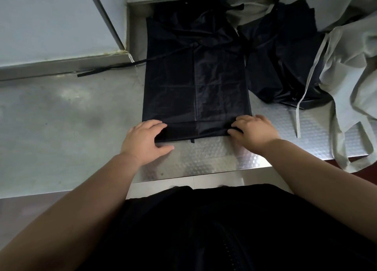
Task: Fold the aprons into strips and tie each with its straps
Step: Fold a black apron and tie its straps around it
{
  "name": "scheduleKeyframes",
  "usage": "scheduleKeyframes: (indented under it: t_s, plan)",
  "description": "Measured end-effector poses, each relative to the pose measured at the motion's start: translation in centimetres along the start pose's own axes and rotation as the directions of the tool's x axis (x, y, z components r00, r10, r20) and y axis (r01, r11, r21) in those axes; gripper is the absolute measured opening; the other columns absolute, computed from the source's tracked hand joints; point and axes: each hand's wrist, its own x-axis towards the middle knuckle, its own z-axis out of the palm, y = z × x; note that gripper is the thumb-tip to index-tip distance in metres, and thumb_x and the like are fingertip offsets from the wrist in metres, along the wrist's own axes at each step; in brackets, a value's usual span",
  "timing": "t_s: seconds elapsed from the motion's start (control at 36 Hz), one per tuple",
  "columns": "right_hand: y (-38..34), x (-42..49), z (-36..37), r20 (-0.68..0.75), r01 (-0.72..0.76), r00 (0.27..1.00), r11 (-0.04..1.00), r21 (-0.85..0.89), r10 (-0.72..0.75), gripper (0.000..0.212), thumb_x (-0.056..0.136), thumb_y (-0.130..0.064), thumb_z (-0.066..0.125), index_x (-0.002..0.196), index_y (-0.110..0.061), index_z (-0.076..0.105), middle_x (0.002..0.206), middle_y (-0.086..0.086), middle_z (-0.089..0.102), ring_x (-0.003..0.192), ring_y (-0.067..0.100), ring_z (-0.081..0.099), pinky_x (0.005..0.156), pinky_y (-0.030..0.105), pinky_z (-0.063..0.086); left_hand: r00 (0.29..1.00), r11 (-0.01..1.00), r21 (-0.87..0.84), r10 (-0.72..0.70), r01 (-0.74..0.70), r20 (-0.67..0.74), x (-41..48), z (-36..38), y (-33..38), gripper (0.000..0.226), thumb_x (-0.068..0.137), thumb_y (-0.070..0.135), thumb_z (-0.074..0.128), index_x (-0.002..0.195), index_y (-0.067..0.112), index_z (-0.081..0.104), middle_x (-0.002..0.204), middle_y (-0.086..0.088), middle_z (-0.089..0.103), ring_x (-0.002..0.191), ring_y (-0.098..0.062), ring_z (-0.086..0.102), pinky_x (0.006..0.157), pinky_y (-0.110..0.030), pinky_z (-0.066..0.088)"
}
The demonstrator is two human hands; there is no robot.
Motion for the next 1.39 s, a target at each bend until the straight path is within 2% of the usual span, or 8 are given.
scheduleKeyframes:
  t_s: [0.19, 0.53, 0.69, 0.81, 0.92, 1.08, 1.31, 1.39]
  plan:
    - [0.8, -0.4, -1.0, 0.053, -0.170, 0.985, 0.953, 0.251, 0.161, 0.037, 0.086, -0.059, 0.051, 0.102, -0.025, 0.056, 0.092, 0.000, 0.058, 0.095, 0.024, 0.056, 0.073, 0.030, 0.038, 0.988, 0.904, -0.399, -0.149, 0.152, 0.038, 1.9, -1.8, -1.0, 0.018, 0.087, 0.018, 0.064, 0.102, 0.025, 0.070, 0.103, 0.010, 0.065, 0.095, -0.008, 0.058, 0.084, -0.020, 0.041]
    - [0.7, 0.9, -1.0, 0.017, -0.407, 0.871, 0.700, 0.587, 0.492, 0.027, 0.094, -0.022, 0.054, 0.118, -0.011, 0.057, 0.111, 0.015, 0.063, 0.100, 0.033, 0.058, 0.073, 0.030, 0.039, 0.905, 0.752, -0.539, -0.423, 0.379, 0.046, 4.5, -2.1, -1.6, 0.019, 0.093, 0.021, 0.058, 0.109, 0.012, 0.060, 0.097, -0.008, 0.064, 0.091, -0.027, 0.057, 0.074, -0.030, 0.040]
    - [-0.7, 2.1, -0.4, 0.028, -0.571, 0.767, 0.662, 0.487, 0.641, 0.039, 0.095, -0.023, 0.052, 0.129, -0.014, 0.036, 0.120, 0.014, 0.057, 0.113, 0.036, 0.051, 0.099, 0.043, 0.035, 0.879, 0.787, -0.485, -0.471, 0.381, -0.073, 4.6, -1.5, -1.7, 0.034, 0.086, 0.024, 0.067, 0.114, 0.008, 0.055, 0.110, -0.006, 0.062, 0.100, -0.024, 0.058, 0.079, -0.024, 0.038]
    - [-1.4, 1.5, -0.5, -0.122, -0.453, 0.867, 0.867, 0.210, 0.483, 0.051, 0.087, -0.014, 0.058, 0.134, -0.025, 0.042, 0.140, 0.011, 0.035, 0.125, 0.035, 0.038, 0.104, 0.041, 0.025, 0.936, 0.969, -0.207, -0.191, 0.133, -0.296, 4.2, -0.9, -2.2, 0.028, 0.084, 0.009, 0.066, 0.112, 0.009, 0.061, 0.117, -0.014, 0.052, 0.108, -0.033, 0.049, 0.090, -0.036, 0.041]
    - [-1.9, 1.5, -0.2, -0.056, -0.215, 0.975, 0.976, 0.011, 0.216, 0.049, 0.093, -0.022, 0.043, 0.142, -0.027, 0.040, 0.152, 0.000, 0.029, 0.137, 0.022, 0.028, 0.114, 0.034, 0.008, 0.962, 0.986, -0.031, 0.155, -0.166, -0.226, 4.0, -0.3, -2.2, 0.029, 0.085, -0.007, 0.056, 0.108, 0.006, 0.068, 0.111, -0.010, 0.063, 0.097, -0.036, 0.059, 0.082, -0.037, 0.046]
    - [-1.5, 1.3, -0.4, 0.029, -0.161, 0.987, 0.987, 0.007, 0.161, 0.064, 0.089, -0.057, 0.047, 0.144, -0.028, 0.034, 0.151, 0.000, 0.030, 0.134, 0.024, 0.036, 0.111, 0.036, 0.021, 0.993, 0.993, 0.005, 0.117, -0.117, 0.020, 3.9, -1.5, -2.3, 0.067, 0.079, 0.059, 0.062, 0.135, 0.026, 0.048, 0.132, 0.008, 0.044, 0.121, -0.016, 0.043, 0.101, -0.033, 0.038]
    - [-0.9, 2.1, -1.4, -0.078, -0.158, 0.985, 0.986, -0.052, 0.154, 0.033, 0.101, -0.039, 0.031, 0.090, -0.020, 0.055, 0.109, 0.004, 0.064, 0.106, 0.027, 0.053, 0.090, 0.034, 0.031, 0.998, 0.995, -0.083, 0.061, -0.061, -0.007, 5.3, -3.0, -1.9, 0.033, 0.090, 0.019, 0.052, 0.121, 0.023, 0.060, 0.125, 0.004, 0.055, 0.112, -0.018, 0.052, 0.096, -0.030, 0.040]
    - [-0.4, 1.9, -2.0, -0.020, -0.123, 0.992, 0.990, 0.063, 0.124, 0.034, 0.095, -0.051, 0.039, 0.103, -0.021, 0.052, 0.116, 0.001, 0.057, 0.105, 0.025, 0.053, 0.088, 0.031, 0.031, 1.000, 0.971, -0.240, -0.018, 0.017, -0.002, 5.7, -3.4, -1.9, 0.026, 0.093, 0.015, 0.051, 0.113, 0.021, 0.066, 0.117, 0.003, 0.061, 0.102, -0.018, 0.056, 0.085, -0.020, 0.037]
